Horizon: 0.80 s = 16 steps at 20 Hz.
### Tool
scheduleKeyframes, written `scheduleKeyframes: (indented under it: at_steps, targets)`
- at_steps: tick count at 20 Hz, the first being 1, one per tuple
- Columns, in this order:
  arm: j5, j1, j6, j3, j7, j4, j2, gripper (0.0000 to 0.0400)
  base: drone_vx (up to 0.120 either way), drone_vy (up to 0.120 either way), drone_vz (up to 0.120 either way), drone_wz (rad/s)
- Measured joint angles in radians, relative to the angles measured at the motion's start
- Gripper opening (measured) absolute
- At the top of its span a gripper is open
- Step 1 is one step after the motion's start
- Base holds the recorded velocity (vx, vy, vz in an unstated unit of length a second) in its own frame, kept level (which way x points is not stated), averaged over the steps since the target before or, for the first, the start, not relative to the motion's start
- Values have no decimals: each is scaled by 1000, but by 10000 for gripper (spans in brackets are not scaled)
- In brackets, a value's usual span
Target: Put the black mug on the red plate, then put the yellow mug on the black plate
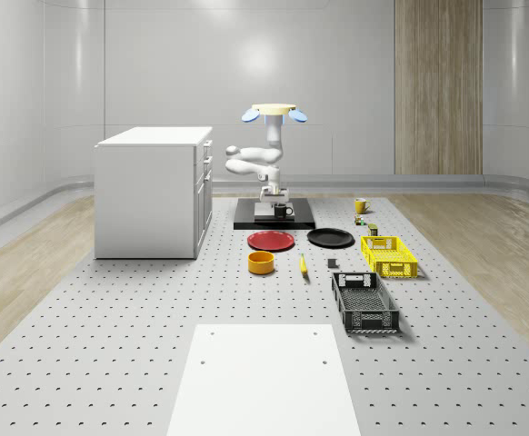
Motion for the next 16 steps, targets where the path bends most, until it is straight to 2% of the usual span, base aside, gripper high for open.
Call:
scheduleKeyframes:
  at_steps: [16]
  targets:
    - [45, -229, 12, 51, -10, 242, 38, 110, 0, 0, 0, 0]
